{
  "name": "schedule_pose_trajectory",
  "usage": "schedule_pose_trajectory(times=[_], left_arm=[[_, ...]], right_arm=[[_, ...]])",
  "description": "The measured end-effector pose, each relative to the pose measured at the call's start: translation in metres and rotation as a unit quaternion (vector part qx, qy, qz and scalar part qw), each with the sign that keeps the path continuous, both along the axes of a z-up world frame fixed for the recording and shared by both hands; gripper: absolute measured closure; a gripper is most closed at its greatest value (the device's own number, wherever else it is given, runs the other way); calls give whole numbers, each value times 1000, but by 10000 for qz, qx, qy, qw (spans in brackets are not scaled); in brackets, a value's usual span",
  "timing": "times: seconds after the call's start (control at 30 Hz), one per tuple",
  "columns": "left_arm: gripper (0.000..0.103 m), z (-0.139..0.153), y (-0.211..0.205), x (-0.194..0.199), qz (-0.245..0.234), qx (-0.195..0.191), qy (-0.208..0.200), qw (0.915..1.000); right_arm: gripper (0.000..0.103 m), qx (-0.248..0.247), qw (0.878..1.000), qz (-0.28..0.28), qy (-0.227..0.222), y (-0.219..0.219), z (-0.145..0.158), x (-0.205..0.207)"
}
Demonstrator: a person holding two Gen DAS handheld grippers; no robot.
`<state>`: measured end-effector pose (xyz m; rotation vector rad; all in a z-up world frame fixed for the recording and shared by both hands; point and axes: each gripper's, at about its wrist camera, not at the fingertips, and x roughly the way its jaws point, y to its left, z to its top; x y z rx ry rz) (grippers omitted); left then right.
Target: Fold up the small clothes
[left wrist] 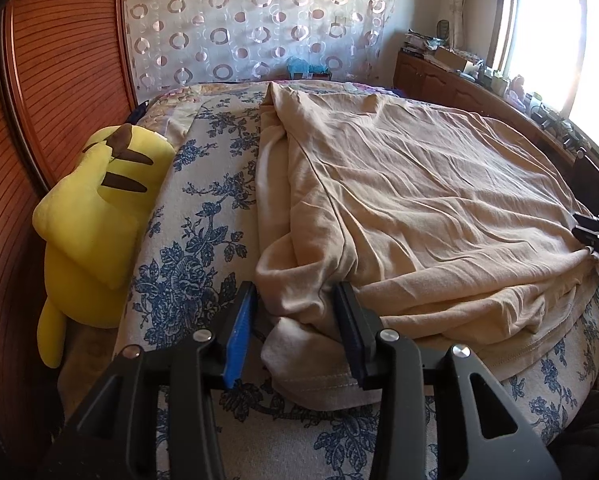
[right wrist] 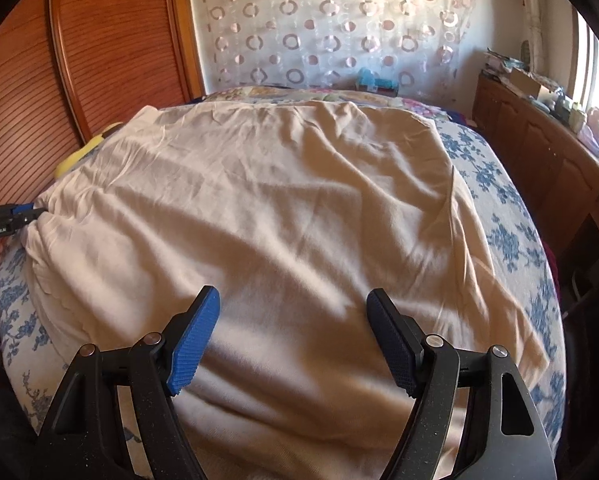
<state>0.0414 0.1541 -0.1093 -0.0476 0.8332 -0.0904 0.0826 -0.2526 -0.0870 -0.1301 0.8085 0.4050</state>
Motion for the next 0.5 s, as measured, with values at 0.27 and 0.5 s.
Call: schedule_pose_trajectory(times=[0.27,0.5], left_arm=[[63,0,1,-1,12,-12,-37,10000],[63,0,2,0,95,-78,7,9999]], right_arm=[[25,-156,9995,-166,-202,-1,-6,-22],[25,189,9995,-188,-195,-8,-5,-20]])
